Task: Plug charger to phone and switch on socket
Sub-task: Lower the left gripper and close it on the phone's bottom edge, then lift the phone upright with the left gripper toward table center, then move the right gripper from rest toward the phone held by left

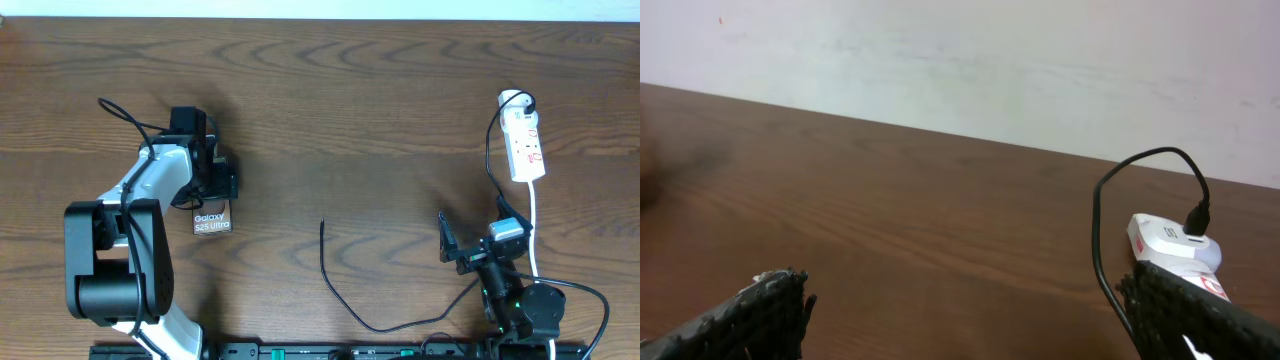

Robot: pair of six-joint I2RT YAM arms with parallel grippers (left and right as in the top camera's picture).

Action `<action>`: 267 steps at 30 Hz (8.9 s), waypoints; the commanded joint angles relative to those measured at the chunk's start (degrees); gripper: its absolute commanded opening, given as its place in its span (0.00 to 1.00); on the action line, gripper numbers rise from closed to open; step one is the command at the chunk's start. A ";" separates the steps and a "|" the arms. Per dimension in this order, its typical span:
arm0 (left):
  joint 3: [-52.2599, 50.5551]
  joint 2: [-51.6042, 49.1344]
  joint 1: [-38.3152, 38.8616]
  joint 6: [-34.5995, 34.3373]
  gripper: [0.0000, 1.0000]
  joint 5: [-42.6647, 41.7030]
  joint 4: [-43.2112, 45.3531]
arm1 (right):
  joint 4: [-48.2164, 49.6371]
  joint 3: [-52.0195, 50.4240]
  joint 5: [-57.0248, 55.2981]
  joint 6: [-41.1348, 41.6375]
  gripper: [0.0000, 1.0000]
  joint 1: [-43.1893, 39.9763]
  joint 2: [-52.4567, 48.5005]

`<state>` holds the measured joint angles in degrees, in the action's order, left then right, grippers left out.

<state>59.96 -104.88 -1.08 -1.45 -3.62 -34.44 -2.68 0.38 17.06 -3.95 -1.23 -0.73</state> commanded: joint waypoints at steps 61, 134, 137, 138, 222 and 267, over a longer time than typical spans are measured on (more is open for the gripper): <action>6.78 3.37 0.02 0.15 0.07 -0.48 -7.26 | -0.31 -0.07 -0.22 0.09 0.99 0.44 0.24; 6.75 8.46 -0.31 -81.92 0.07 -83.01 21.92 | -0.31 -0.07 -0.22 0.09 0.99 0.44 0.24; 6.75 8.46 -0.31 -82.07 0.07 -82.97 21.92 | -0.31 -0.07 -0.22 0.09 0.99 0.44 0.24; 6.75 8.46 -0.31 -82.07 0.07 -82.97 21.92 | -0.31 -0.07 -0.22 0.09 0.99 0.44 0.24; 6.64 8.44 -1.38 -69.09 0.07 -71.45 21.90 | -0.31 -0.07 -0.22 0.09 0.99 0.44 0.24; 6.60 8.44 -1.14 -68.54 0.08 -51.08 29.44 | -7.37 42.32 50.58 7.13 0.99 0.50 -52.70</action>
<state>64.97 -97.76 -2.24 -68.18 -56.84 -5.87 -11.64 39.94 52.18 2.68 -1.15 -46.70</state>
